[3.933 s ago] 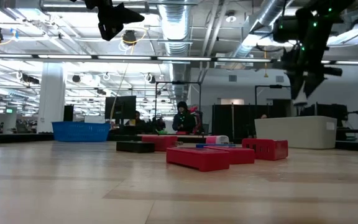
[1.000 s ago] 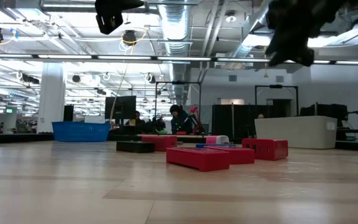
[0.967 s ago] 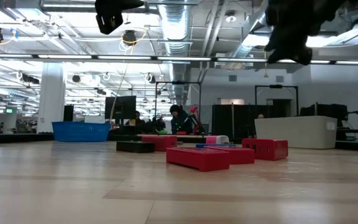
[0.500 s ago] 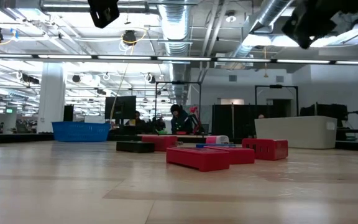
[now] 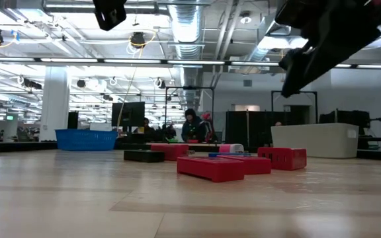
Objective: Pick & Place Office items
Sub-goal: Put the pink charger into the gray bin
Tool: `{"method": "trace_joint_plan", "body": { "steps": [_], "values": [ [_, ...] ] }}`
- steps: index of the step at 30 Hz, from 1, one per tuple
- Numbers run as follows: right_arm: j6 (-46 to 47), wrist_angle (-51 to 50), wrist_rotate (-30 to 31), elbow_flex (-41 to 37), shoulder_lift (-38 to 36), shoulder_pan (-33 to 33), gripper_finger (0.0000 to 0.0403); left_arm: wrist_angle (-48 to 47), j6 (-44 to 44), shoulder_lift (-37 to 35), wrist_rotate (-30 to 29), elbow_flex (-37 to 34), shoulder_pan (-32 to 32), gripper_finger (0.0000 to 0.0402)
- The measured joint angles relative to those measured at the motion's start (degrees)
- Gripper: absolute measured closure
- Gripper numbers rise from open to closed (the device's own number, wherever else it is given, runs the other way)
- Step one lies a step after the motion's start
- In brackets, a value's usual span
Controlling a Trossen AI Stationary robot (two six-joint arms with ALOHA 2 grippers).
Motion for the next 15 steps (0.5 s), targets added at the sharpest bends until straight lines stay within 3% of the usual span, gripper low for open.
{"method": "trace_joint_plan", "body": {
  "steps": [8, 15],
  "values": [
    [-20.3, 0.1, 2.3, 1.2, 1.0, -3.4, 0.0037, 0.0, -0.7, 0.0, 0.0, 0.0, 0.0, 0.0198],
    [-30.4, -0.8, 0.6, 1.2, 1.0, -7.9, 0.0028, 0.0, -0.6, 0.0, -0.7, 0.0, 0.0, 0.0198]
  ]
}}
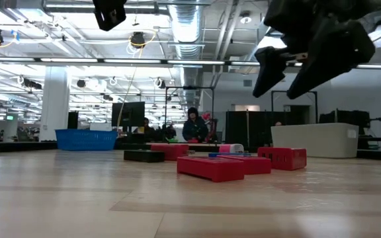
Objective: Pick & Place Office items
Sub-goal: Put the pink charger into the gray bin
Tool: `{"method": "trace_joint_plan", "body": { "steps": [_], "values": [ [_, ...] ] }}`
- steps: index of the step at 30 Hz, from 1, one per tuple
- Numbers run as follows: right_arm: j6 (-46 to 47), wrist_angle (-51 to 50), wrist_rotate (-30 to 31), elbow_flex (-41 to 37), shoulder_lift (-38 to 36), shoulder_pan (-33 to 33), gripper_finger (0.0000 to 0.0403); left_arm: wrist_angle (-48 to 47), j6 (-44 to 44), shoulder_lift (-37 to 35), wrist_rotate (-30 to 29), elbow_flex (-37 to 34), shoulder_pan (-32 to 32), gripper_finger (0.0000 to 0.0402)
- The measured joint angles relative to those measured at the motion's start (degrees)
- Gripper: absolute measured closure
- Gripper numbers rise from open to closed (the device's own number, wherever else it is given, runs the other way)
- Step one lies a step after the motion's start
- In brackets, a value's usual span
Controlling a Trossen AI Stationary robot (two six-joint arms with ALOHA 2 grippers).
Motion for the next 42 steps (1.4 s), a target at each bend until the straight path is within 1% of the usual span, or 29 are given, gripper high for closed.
{"method": "trace_joint_plan", "body": {
  "steps": [3, 6, 11, 14, 19, 23, 29, 37, 42],
  "values": [
    [-3.5, 0.0, -2.2, 0.0, 0.0, -1.2, 0.0032, 0.0, 0.1, 0.0, -0.4, 0.0, 0.0, 0.0198],
    [-5.1, 0.0, -4.7, 0.0, 0.3, -2.0, 0.0035, 0.0, 0.1, 0.0, -1.1, 0.0, 0.0, 0.0198],
    [-8.6, 0.6, -7.3, 0.0, 5.4, -1.7, 0.0039, -0.2, 0.1, 0.0, -1.7, 0.0, 0.0, 0.0198],
    [-11.1, 0.0, -7.4, 0.0, 9.6, -1.4, 0.0042, -0.2, 0.1, 0.0, -1.8, 0.0, 0.0, 0.0198],
    [-11.5, 0.7, -7.0, 0.0, 15.2, -1.6, 0.0049, -0.2, -0.2, 0.0, -1.8, 0.0, 0.0, 0.0198],
    [-12.4, 0.9, -7.7, 0.1, 18.0, -1.5, 0.0055, -0.2, -0.4, 0.0, -1.8, 0.0, 0.0, 0.0198],
    [-11.1, 2.7, -8.7, 0.2, 19.3, -1.3, 0.0062, -0.2, -0.8, 0.0, -1.8, 0.0, 0.0, 0.0198],
    [-10.2, 4.7, -7.3, 2.5, 19.3, -1.2, 0.0072, -0.2, -0.8, 0.0, -2.0, 0.0, 0.0, 0.0198],
    [-9.3, 5.8, -7.0, 2.5, 19.6, -1.2, 0.0080, -0.2, -0.8, 0.0, -2.1, 0.0, 0.0, 0.0198]
  ]
}}
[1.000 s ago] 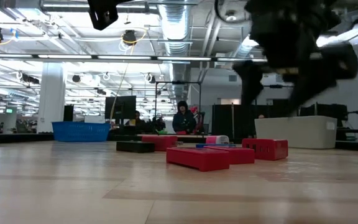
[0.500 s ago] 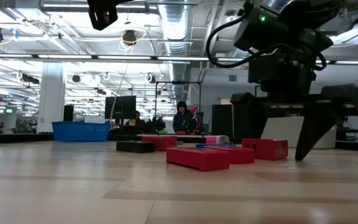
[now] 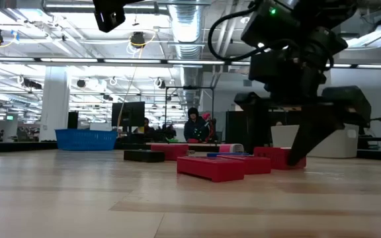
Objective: Pick & Place Office items
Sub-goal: Put the pink charger into the gray bin
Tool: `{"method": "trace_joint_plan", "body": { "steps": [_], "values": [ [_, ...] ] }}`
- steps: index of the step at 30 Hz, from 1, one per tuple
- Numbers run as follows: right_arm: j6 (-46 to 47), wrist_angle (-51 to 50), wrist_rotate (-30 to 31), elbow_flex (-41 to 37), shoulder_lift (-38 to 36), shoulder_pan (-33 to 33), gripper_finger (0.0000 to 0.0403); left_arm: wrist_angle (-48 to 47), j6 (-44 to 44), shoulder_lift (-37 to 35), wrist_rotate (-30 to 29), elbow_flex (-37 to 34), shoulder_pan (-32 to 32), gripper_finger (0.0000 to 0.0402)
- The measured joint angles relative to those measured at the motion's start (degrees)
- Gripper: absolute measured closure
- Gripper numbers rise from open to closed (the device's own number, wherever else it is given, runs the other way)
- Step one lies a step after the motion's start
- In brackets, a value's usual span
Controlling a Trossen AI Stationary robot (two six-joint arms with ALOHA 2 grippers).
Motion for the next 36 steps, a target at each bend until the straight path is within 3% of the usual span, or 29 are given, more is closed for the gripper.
{"method": "trace_joint_plan", "body": {
  "steps": [13, 21, 28, 36],
  "values": [
    [20.5, 0.5, 0.2, 6.6, -0.2, -0.7, 0.0085, 0.0, -0.7, 0.0, -0.2, 0.0, 0.0, 0.0198],
    [46.3, 1.5, 11.2, 8.8, -0.3, -6.4, 0.0085, 0.0, -0.7, 0.0, -0.2, 0.0, 0.0, 0.0198],
    [64.5, -4.9, 11.6, 8.8, 0.1, -10.8, 0.0085, 0.0, -0.7, 0.0, -0.2, 0.0, 0.0, 0.0198],
    [70.4, -9.7, 11.6, 8.8, 0.1, -12.4, 0.0085, 0.0, 0.6, 0.0, -0.2, 0.0, 0.0, 0.0198]
  ]
}}
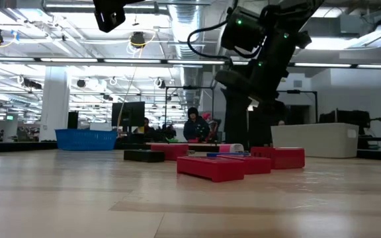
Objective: Pick & Place Office items
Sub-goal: Put the pink charger into the gray bin
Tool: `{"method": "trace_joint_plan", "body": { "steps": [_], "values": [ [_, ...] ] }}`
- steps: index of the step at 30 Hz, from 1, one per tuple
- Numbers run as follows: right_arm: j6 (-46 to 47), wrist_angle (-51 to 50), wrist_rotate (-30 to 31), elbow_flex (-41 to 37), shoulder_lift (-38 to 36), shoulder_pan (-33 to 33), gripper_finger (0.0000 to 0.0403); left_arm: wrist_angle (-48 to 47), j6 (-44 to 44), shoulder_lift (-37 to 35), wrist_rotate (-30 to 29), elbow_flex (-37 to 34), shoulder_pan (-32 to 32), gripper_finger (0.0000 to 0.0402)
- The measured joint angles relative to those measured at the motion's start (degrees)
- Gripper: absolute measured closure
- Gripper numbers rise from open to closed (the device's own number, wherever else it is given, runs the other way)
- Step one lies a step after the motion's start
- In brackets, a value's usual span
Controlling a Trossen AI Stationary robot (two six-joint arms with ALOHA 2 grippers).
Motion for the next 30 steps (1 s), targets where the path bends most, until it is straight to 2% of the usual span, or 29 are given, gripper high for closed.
{"method": "trace_joint_plan", "body": {
  "steps": [9, 11, 15, 25, 30],
  "values": [
    [2.7, -0.1, -0.5, 2.3, 0.0, 0.8, 0.0085, 0.0, 0.0, 0.0, 0.0, 0.0, 0.0, 0.0198],
    [2.3, 0.5, 1.1, 2.6, 0.2, 1.3, 0.0085, 0.0, 0.0, 0.0, 0.0, 0.0, 0.0, 0.0198],
    [2.8, 0.0, -0.5, 2.5, 3.4, 0.6, 0.0085, 0.0, 0.0, 0.0, 0.0, 0.0, 0.0, 0.0198],
    [1.6, -2.2, -4.4, 9.3, 12.4, 1.2, 0.0085, 0.3, -0.4, 0.0, 0.2, 0.0, 0.0, 0.0198],
    [1.6, -4.4, -4.4, 11.5, 14.4, 1.5, 0.0090, 0.4, -0.4, 0.0, 0.4, 0.0, 0.0, 0.0198]
  ]
}}
